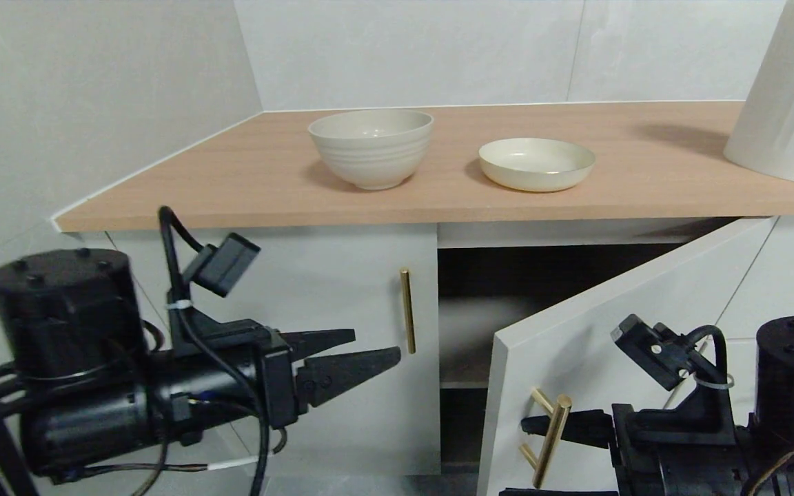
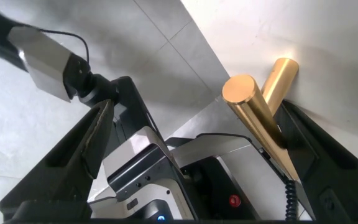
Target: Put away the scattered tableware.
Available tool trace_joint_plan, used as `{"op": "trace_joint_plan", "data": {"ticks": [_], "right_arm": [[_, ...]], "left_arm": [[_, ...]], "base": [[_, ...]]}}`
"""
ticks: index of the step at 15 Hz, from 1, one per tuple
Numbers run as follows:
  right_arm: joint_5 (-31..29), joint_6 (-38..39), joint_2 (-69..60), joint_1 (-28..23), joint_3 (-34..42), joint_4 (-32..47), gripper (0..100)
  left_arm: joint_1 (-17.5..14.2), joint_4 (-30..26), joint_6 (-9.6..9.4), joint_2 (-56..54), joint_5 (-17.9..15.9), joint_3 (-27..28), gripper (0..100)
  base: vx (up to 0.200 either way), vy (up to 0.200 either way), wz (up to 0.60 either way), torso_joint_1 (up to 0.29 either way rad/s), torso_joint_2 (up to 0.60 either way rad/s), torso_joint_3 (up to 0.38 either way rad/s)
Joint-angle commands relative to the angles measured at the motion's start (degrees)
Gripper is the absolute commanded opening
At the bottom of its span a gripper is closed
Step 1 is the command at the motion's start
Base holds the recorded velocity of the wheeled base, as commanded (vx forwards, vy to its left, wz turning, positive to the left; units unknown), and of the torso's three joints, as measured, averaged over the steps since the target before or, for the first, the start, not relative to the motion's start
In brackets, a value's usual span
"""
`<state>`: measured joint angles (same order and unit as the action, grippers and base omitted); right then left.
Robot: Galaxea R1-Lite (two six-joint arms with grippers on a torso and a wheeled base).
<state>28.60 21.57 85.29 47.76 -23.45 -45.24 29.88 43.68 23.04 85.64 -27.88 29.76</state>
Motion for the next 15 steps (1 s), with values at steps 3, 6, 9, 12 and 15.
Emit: {"op": "trace_joint_plan", "data": {"ticks": [3, 6, 9, 12, 15], "right_arm": [[-0.2, -0.1, 0.7, 0.0, 0.2, 0.1, 100], [-0.2, -0.3, 0.8, 0.0, 0.3, 0.1, 100], [-0.2, -0.2, 0.8, 0.0, 0.3, 0.1, 100], [-0.2, -0.3, 1.0, 0.0, 0.3, 0.1, 100], [-0.2, -0.3, 1.1, 0.0, 0.3, 0.1, 100]], "left_arm": [[5.8, 24.7, -4.41, 20.6, 11.9, -8.1, 100], [8.3, 30.2, -5.20, 25.7, 17.4, -7.3, 0], [8.5, 33.7, -5.29, 26.7, 18.1, -5.9, 0], [9.5, 35.2, -5.29, 26.8, 17.5, -5.9, 0], [12.0, 36.5, -5.37, 26.9, 14.3, -3.8, 0]], "base": [[0.000, 0.000, 0.00, 0.000, 0.00, 0.000], [0.000, 0.000, 0.00, 0.000, 0.00, 0.000], [0.000, 0.000, 0.00, 0.000, 0.00, 0.000], [0.000, 0.000, 0.00, 0.000, 0.00, 0.000], [0.000, 0.000, 0.00, 0.000, 0.00, 0.000]]}}
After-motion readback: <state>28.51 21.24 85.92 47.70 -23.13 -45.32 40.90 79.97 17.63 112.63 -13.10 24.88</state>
